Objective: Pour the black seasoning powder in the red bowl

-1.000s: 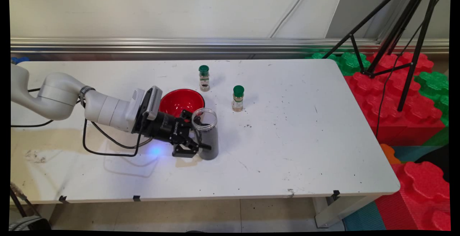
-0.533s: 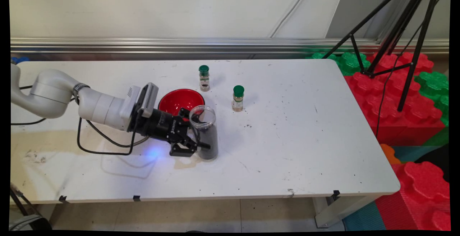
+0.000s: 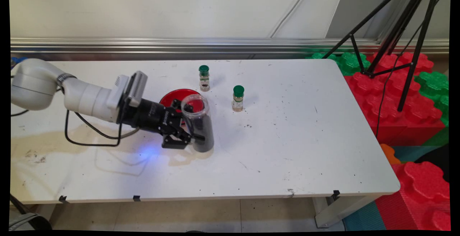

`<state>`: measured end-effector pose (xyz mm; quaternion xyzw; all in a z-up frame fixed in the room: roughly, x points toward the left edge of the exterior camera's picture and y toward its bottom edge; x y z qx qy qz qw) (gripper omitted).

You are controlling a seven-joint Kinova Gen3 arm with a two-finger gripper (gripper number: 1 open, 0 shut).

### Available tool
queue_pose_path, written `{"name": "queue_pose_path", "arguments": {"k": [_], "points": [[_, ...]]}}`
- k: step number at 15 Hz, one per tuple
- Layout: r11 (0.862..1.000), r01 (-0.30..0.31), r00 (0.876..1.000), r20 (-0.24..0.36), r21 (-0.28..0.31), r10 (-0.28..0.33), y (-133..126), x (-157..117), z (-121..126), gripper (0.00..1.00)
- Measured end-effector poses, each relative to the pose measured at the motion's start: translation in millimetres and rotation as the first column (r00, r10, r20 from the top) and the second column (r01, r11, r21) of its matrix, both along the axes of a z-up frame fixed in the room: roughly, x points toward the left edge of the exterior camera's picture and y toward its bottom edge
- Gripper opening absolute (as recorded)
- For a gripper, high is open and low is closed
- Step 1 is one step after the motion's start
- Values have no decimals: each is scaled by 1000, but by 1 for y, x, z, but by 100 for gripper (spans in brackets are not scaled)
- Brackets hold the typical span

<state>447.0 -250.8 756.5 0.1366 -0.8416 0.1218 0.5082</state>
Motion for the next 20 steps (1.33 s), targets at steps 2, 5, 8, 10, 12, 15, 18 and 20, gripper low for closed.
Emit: {"name": "queue_pose_path", "arguments": {"k": [2,5,8,10,12,15,18,20], "points": [[1000,-6,1000,0,-5,6,0,9,9,0],[1000,-20,1000,4,-12,20,0,23,21,0],[999,-32,999,9,-22,32,-4,35,31,0],[999,-43,999,14,-31,43,-7,45,40,0],[998,-52,998,20,-40,52,-11,53,46,0],[996,-70,997,34,-59,72,-20,69,57,0],[993,-86,995,50,-82,90,-31,85,65,0],[991,-93,993,61,-98,99,-39,94,70,0]]}}
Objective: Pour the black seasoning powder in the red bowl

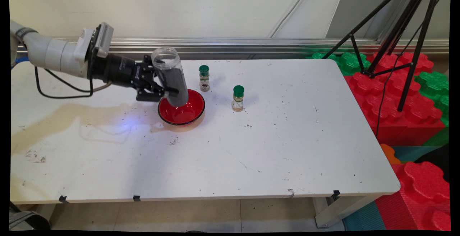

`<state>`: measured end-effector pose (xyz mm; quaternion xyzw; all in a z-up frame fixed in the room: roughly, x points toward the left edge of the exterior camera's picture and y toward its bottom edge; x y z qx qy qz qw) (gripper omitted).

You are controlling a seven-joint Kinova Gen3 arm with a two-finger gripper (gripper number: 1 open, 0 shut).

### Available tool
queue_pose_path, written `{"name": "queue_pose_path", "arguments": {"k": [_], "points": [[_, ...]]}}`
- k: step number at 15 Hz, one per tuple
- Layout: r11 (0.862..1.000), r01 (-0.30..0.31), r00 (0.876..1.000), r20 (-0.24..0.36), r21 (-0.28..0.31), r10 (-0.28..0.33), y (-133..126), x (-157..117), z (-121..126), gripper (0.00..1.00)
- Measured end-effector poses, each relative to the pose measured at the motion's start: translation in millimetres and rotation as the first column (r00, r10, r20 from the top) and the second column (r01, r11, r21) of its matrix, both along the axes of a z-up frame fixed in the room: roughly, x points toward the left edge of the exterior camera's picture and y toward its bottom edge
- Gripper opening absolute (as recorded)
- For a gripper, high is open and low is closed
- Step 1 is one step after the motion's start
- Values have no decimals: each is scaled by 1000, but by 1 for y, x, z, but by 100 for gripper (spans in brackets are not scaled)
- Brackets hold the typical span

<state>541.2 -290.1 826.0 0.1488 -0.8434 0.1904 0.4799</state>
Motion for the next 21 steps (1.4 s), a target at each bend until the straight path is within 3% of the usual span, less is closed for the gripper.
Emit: {"name": "queue_pose_path", "arguments": {"k": [13,21], "points": [[993,7,992,125,-120,8,-56,42,3,0],[977,75,973,229,-201,-28,-81,51,-4,0]]}}
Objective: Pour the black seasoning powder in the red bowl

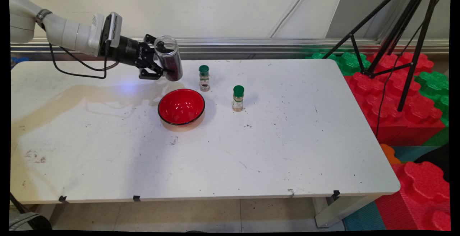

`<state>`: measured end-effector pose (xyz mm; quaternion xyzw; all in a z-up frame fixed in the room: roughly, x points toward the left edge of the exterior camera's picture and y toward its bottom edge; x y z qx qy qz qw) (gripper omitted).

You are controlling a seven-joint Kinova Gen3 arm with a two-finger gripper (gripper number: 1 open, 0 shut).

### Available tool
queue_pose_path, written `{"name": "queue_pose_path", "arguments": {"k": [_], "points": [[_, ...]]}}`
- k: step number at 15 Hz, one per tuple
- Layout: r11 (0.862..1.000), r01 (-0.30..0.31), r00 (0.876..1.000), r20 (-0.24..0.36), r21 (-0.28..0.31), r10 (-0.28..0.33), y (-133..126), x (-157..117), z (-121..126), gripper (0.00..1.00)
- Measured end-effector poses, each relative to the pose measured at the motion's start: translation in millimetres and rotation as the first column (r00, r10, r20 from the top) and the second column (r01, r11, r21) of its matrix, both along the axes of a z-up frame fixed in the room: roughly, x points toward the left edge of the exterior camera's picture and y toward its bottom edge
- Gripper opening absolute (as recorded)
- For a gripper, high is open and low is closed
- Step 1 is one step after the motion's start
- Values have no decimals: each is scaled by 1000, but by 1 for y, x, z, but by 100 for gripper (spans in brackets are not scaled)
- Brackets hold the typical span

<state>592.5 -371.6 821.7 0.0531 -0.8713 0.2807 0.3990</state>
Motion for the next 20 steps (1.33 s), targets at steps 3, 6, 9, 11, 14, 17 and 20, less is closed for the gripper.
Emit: {"name": "queue_pose_path", "arguments": {"k": [3,6,9,11,14,17,20], "points": [[999,28,999,46,-42,-26,-6,1,-4,0],[995,56,995,90,-79,-49,-9,1,-7,0],[988,93,986,151,-126,-74,-10,1,-11,0],[983,110,980,180,-147,-82,-9,1,-14,0],[975,132,970,225,-179,-90,-9,0,-18,0],[966,149,960,264,-210,-91,-10,-1,-20,0],[960,163,953,289,-227,-93,-10,-3,-23,0]]}}
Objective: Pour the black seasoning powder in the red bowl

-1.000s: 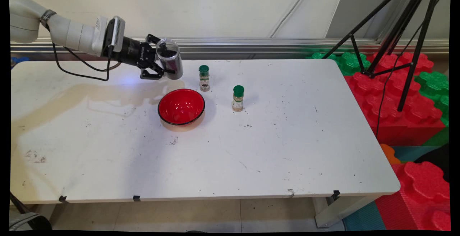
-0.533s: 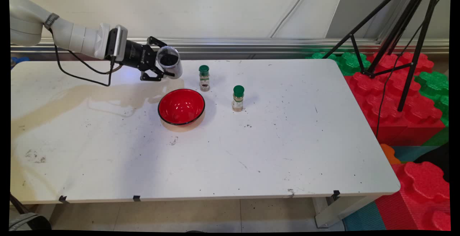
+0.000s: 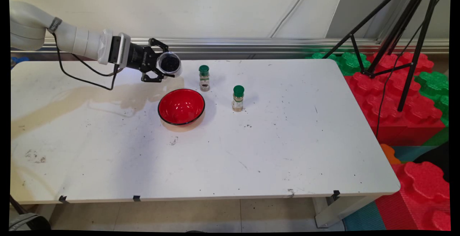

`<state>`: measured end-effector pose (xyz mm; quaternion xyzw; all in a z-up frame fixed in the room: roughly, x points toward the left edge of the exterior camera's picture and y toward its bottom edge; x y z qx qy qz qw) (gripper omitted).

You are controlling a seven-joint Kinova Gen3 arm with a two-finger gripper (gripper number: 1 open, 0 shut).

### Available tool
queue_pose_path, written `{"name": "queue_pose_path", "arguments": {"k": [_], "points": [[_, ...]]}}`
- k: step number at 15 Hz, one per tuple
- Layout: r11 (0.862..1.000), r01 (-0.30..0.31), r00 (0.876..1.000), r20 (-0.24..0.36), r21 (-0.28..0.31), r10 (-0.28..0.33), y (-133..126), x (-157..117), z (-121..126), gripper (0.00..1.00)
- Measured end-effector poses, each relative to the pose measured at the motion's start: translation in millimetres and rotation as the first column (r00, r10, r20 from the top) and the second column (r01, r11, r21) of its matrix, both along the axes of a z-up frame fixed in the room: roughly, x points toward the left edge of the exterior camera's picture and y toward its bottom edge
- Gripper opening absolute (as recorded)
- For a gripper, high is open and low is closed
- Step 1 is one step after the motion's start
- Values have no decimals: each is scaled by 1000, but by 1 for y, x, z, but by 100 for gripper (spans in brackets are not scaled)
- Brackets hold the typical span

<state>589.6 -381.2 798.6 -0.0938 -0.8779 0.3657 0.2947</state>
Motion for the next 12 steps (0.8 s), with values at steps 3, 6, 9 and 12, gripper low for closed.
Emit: {"name": "queue_pose_path", "arguments": {"k": [3,6,9,12], "points": [[1000,6,1000,14,-15,-6,1,-1,-2,0],[999,20,999,35,-40,-19,2,-4,-4,0],[996,43,997,62,-73,-39,5,-7,-5,0],[993,61,995,86,-99,-52,8,-9,-6,0]]}}
